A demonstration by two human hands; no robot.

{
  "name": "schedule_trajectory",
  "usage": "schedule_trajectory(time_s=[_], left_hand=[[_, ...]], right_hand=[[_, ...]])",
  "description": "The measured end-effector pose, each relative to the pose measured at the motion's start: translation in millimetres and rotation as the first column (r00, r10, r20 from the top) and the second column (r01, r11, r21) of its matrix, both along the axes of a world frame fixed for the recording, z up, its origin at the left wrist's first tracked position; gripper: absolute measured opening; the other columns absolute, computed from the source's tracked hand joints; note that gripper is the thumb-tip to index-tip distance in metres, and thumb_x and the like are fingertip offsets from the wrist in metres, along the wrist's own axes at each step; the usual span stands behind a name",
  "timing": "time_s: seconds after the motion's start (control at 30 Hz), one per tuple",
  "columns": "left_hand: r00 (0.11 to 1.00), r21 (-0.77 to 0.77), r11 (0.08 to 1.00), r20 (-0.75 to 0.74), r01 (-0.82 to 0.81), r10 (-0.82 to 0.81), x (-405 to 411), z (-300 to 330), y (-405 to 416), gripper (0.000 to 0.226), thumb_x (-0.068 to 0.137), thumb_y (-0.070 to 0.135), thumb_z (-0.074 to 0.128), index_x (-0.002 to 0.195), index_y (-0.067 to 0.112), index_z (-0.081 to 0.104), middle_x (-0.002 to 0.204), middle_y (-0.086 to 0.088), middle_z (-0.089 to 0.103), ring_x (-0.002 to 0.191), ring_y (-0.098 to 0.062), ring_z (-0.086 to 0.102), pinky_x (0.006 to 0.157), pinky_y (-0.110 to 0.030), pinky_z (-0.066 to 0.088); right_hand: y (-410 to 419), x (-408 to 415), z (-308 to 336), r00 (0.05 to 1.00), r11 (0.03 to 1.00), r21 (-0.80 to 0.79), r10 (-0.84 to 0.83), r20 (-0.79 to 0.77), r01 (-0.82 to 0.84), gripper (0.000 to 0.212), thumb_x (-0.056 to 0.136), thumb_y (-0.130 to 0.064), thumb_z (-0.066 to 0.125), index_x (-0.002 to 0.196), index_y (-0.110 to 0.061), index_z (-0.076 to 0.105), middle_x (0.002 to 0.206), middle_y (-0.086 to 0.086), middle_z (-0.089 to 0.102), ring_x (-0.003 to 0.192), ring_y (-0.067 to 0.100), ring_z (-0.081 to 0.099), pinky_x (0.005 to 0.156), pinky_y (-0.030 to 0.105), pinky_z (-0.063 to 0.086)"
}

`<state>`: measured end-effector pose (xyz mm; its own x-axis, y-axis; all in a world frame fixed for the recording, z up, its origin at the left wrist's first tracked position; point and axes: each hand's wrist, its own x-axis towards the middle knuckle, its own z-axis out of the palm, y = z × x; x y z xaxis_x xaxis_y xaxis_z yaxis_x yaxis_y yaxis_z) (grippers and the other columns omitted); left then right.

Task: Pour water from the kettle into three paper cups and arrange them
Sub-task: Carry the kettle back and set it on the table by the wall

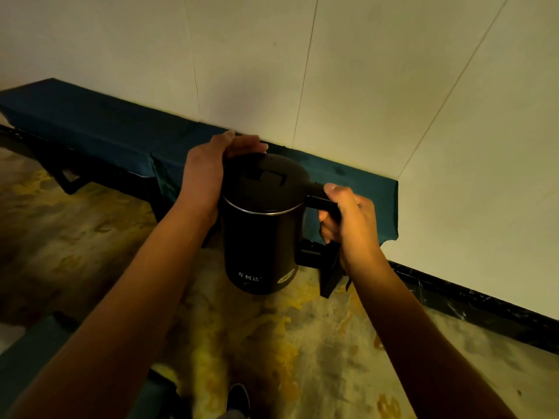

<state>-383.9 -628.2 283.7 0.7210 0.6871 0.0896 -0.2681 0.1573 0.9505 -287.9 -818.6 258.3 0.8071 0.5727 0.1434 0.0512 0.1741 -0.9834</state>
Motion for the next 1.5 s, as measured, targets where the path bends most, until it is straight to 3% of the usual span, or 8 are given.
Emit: schedule_trajectory(time_s=[0.17,0.43,0.73,0.93,1.03,1.13,1.27,1.5], left_hand=[[0.998,-0.178,0.983,-0.051,0.034,-0.044,39.5,-11.4,59.2,0.044,0.096,0.033,0.044,0.097,0.006,0.078,0.106,-0.015,0.075,0.101,-0.029,0.072,0.099,-0.047,0.050],[0.992,-0.194,0.981,-0.122,0.015,-0.039,110.3,-18.5,170.3,0.043,0.096,0.030,0.044,0.094,0.003,0.077,0.103,-0.019,0.075,0.099,-0.031,0.072,0.094,-0.044,0.054],[0.977,-0.170,0.977,-0.190,-0.127,0.094,202.0,-30.4,268.8,0.045,0.095,0.028,0.046,0.074,0.009,0.082,0.096,-0.017,0.077,0.096,-0.028,0.073,0.084,-0.037,0.058],[0.978,-0.214,0.963,-0.161,-0.164,0.131,261.5,-29.7,321.6,0.039,0.095,0.025,0.048,0.091,-0.003,0.076,0.098,-0.021,0.076,0.096,-0.030,0.073,0.080,-0.035,0.058],[0.975,-0.177,0.971,-0.181,-0.162,0.130,287.8,-33.2,344.0,0.038,0.095,0.026,0.050,0.092,-0.001,0.076,0.097,-0.019,0.076,0.095,-0.029,0.073,0.082,-0.035,0.058],[0.981,-0.160,0.979,-0.165,-0.129,0.102,316.6,-42.3,370.5,0.029,0.093,0.023,0.059,0.094,-0.001,0.075,0.094,-0.017,0.077,0.089,-0.027,0.075,0.071,-0.029,0.060],[0.984,-0.123,0.989,-0.169,-0.079,0.058,351.2,-61.0,407.6,0.018,0.091,0.016,0.065,0.088,0.003,0.076,0.090,-0.015,0.078,0.086,-0.024,0.075,0.072,-0.027,0.058],[0.935,0.012,0.989,-0.328,0.148,-0.136,408.9,-87.2,463.0,0.017,0.085,0.021,0.072,0.071,0.017,0.081,0.082,-0.006,0.078,0.079,-0.021,0.075,0.069,-0.027,0.059]], right_hand=[[48.6,35.4,-14.3,1.000,0.999,-0.042,0.012,0.021,-0.011,0.039,0.082,-0.044,0.060,0.052,-0.019,0.058,0.044,0.000,0.041,0.034,0.013,0.032,0.041,0.024,0.028],[160.5,104.6,-33.7,0.999,0.998,-0.062,-0.009,-0.053,0.006,0.049,0.075,-0.046,0.062,0.059,-0.001,0.050,0.039,-0.003,0.038,0.034,0.014,0.027,0.042,0.023,0.024],[268.6,209.1,-55.1,0.996,0.997,-0.060,0.043,-0.083,-0.048,0.036,0.071,-0.046,0.065,0.046,-0.022,0.055,0.043,-0.006,0.041,0.036,0.008,0.035,0.041,0.018,0.027],[321.3,271.3,-56.6,0.995,0.995,-0.057,0.076,-0.058,-0.079,0.043,0.071,-0.046,0.066,0.061,-0.004,0.061,0.053,0.009,0.045,0.044,0.019,0.041,0.044,0.020,0.030],[341.5,294.0,-54.3,0.992,0.994,-0.041,0.096,-0.078,-0.099,0.035,0.073,-0.043,0.064,0.054,-0.015,0.054,0.043,-0.004,0.041,0.033,0.010,0.035,0.039,0.015,0.027],[364.8,316.6,-57.5,0.996,0.997,-0.057,0.055,-0.071,-0.059,0.039,0.073,-0.043,0.064,0.057,-0.010,0.053,0.043,-0.002,0.038,0.033,0.011,0.032,0.038,0.016,0.026],[392.5,335.3,-67.1,0.996,0.996,-0.088,-0.025,-0.089,0.017,0.038,0.078,-0.037,0.063,0.044,-0.023,0.053,0.042,-0.006,0.041,0.034,0.008,0.036,0.039,0.018,0.028],[439.3,352.0,-90.3,0.932,0.955,-0.155,-0.285,-0.226,0.254,0.035,0.076,-0.033,0.062,0.044,-0.023,0.052,0.044,0.002,0.039,0.035,0.015,0.032,0.045,0.030,0.022]])
